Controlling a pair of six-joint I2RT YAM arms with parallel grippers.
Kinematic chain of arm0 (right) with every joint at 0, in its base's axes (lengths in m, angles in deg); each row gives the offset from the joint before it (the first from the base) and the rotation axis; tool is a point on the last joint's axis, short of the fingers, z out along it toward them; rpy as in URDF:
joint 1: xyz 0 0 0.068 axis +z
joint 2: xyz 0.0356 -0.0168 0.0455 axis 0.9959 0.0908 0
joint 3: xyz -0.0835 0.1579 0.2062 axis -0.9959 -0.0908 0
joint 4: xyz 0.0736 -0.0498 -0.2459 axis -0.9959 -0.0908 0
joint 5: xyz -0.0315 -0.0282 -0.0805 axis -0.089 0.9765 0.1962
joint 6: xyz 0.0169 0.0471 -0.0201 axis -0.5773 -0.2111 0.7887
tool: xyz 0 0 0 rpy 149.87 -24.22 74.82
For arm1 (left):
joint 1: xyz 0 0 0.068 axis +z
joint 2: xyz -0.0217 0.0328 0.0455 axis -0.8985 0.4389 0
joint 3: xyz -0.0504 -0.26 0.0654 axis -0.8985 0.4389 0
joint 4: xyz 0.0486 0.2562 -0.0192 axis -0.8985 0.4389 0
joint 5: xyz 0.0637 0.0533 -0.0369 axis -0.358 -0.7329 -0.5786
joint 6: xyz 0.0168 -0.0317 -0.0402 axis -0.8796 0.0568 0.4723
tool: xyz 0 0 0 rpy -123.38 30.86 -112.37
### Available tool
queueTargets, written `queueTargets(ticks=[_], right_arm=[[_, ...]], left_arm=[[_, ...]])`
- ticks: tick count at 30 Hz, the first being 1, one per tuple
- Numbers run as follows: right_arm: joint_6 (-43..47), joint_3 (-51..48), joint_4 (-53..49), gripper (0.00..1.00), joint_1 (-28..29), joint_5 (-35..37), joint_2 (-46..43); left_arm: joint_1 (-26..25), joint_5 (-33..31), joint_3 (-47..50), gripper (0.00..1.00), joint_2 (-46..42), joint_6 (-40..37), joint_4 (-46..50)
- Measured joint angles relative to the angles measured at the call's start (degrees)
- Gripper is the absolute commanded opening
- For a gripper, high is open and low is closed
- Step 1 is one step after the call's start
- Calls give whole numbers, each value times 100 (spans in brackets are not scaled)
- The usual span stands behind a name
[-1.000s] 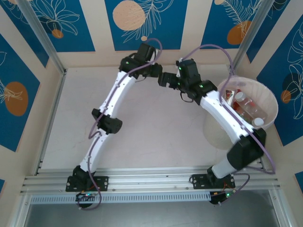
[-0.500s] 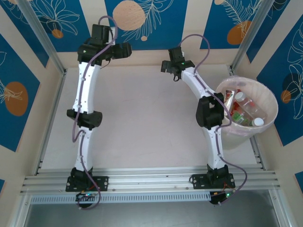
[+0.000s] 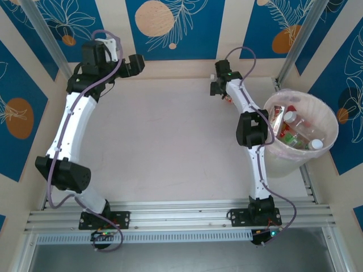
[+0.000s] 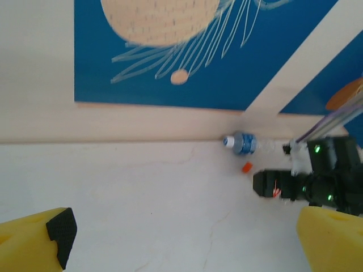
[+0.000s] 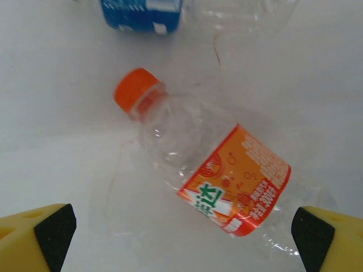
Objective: Put the plastic bottles in the bin
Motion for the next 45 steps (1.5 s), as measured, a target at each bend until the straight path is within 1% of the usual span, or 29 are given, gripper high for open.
queueTargets(ticks=[3, 8, 13, 14, 17, 19, 20, 21, 23, 24, 26, 28, 30, 32, 36, 41, 43, 45], right_arm=[[52, 0, -157, 100, -149, -170, 87], [378, 11, -201, 100, -304, -387, 116], [732, 236, -212, 100, -369, -461, 284], [807, 315, -201, 98, -378, -483, 354], [1104, 608, -251, 88, -407, -737, 664], [1331, 656, -302, 83, -407, -922, 866], [1408, 658, -282, 78, -407, -1099, 929], [1488, 675, -282, 73, -407, -1104, 927], [1641, 697, -330, 61, -407, -1215, 905], [1655, 697, -343, 56, -407, -1248, 907], [1692, 688, -350, 49, -389, -1318, 890], [1690, 560, -313, 45, -363, -1355, 804], [1670, 164, -282, 44, -308, -1436, 544], [1668, -439, -192, 42, -173, -1521, 83], [1668, -1541, 92, 41, 330, -1628, -1292], [1613, -2393, 525, 42, 1139, -1554, -3593], [1539, -2712, 581, 42, 1290, -1434, -4483], [1469, -3106, 538, 42, 1274, -1305, -5414]], left_arm=[[0, -94, 566, 100, -254, 267, -638], [0, -201, 1910, 100, -616, 807, -1648], [0, -356, 3134, 100, -999, 1156, -2227], [2, -376, 3342, 100, -1091, 1207, -2323], [0, -470, 3947, 100, -1419, 1362, -2645], [0, -527, 4227, 100, -1598, 1449, -2774], [0, -570, 4332, 100, -1672, 1462, -2824], [0, -614, 4406, 100, -1729, 1482, -2850], [0, -695, 4533, 100, -1829, 1497, -2907], [0, -732, 4577, 100, -1871, 1497, -2920], [0, -800, 4675, 100, -1954, 1502, -2957], [0, -822, 4741, 100, -1991, 1519, -2986], [0, -820, 4780, 100, -1998, 1545, -3003], [0, -817, 4819, 100, -1996, 1587, -3012], [0, -815, 4920, 100, -1998, 1648, -3095], [0, -791, 5086, 100, -1996, 1714, -3167], [0, -769, 5123, 100, -1996, 1722, -3167], [0, -743, 5141, 100, -1996, 1733, -3178]])
